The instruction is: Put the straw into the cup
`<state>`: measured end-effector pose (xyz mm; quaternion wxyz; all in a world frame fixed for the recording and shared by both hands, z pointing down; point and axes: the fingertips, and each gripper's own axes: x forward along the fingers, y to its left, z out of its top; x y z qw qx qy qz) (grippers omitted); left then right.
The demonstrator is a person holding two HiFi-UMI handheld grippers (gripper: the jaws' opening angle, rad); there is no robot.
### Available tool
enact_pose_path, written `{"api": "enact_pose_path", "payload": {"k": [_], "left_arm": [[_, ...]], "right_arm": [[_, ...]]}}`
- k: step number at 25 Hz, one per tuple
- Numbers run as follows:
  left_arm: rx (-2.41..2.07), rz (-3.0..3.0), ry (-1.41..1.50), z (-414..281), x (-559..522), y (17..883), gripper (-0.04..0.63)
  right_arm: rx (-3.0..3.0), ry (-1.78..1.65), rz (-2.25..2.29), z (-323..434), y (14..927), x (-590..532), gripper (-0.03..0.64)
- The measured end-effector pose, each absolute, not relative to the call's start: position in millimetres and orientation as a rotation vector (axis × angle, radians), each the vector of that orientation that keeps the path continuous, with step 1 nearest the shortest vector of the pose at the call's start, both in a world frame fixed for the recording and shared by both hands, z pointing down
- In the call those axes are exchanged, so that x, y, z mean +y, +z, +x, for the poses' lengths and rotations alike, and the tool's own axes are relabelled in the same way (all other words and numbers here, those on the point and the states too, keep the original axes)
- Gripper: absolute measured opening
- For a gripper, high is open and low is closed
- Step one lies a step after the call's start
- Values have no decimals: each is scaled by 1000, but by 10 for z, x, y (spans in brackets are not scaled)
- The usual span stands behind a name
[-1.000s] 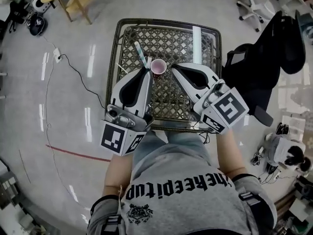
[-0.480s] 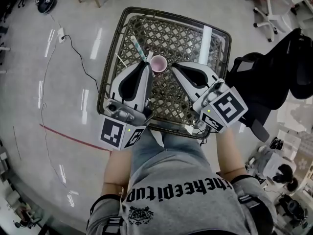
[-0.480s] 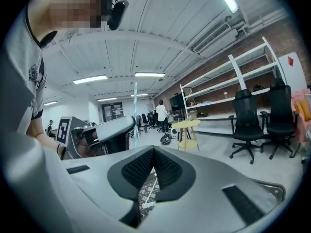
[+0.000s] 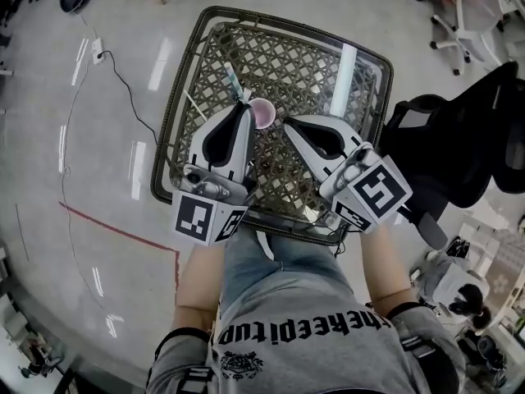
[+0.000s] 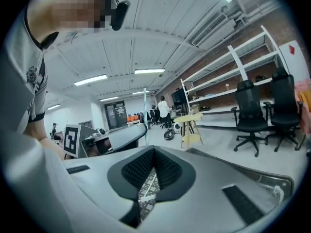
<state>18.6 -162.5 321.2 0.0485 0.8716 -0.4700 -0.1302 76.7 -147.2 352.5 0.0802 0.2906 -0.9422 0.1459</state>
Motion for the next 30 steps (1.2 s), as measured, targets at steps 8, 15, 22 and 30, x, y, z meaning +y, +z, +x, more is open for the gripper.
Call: {"api": "enact_pose_path", "payload": {"k": [8, 15, 22, 30], "left_arm": [[-1473, 2622, -340, 208, -1791, 3731, 52], [-1491, 2572, -311, 231, -1896, 4076, 54], [-1534, 2523, -258, 212, -1931, 4397, 52], [-1595, 2489, -135, 194, -1953, 4758, 54]], "right_arm": [[-2799, 476, 852, 805, 3791, -1512, 11], [-2777, 504, 852, 854, 3955, -1518, 11], [-2768, 532, 855, 901, 4086, -1485, 12], [-2762, 563, 845, 914, 4203, -1454, 12]]}}
